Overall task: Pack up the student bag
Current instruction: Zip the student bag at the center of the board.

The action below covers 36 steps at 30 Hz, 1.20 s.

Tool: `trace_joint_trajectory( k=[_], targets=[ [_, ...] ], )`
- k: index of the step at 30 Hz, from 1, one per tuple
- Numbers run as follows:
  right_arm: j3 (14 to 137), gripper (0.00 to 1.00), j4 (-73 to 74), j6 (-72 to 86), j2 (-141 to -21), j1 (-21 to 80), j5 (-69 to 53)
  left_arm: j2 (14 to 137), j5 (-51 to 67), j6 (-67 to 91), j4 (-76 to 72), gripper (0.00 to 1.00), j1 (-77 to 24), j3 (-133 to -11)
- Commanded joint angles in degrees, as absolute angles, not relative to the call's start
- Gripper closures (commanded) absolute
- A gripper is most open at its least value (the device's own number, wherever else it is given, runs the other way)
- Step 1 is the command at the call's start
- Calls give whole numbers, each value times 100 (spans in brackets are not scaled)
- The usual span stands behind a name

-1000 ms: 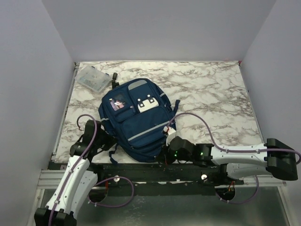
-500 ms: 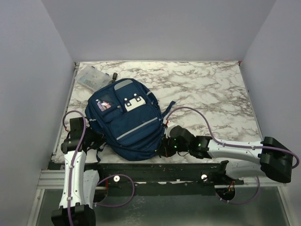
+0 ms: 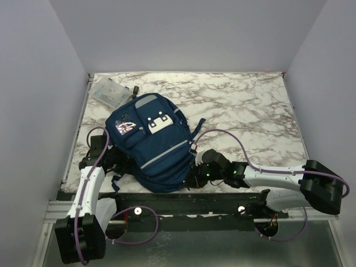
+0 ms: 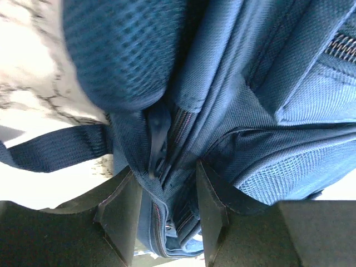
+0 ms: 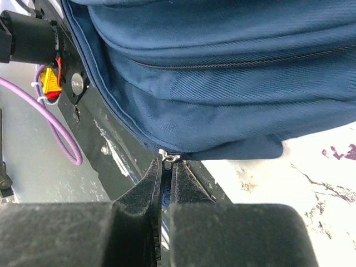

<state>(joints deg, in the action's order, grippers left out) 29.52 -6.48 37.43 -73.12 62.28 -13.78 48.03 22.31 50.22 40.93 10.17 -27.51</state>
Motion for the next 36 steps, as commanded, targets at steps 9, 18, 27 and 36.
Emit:
trace_joint_trajectory(
  k=[9,18,27,36],
  targets=[
    [2378,99,-1101,4141,-7093,6276,-2135,7407,1408,5564,2872,63,-2186,-4789],
    [2377,99,-1318,4349,-7194,6279,-1631,8186,496,4075,3313,57,-1995,-6291],
    [2586,100,-1686,4390,-7563,6278,-1481,5916,1731,5022,3318,22,-1862,-4429],
    [2745,99,-1881,4275,-7877,6278,-1627,5031,2946,7614,2044,32,-2596,-2492]
  ],
)
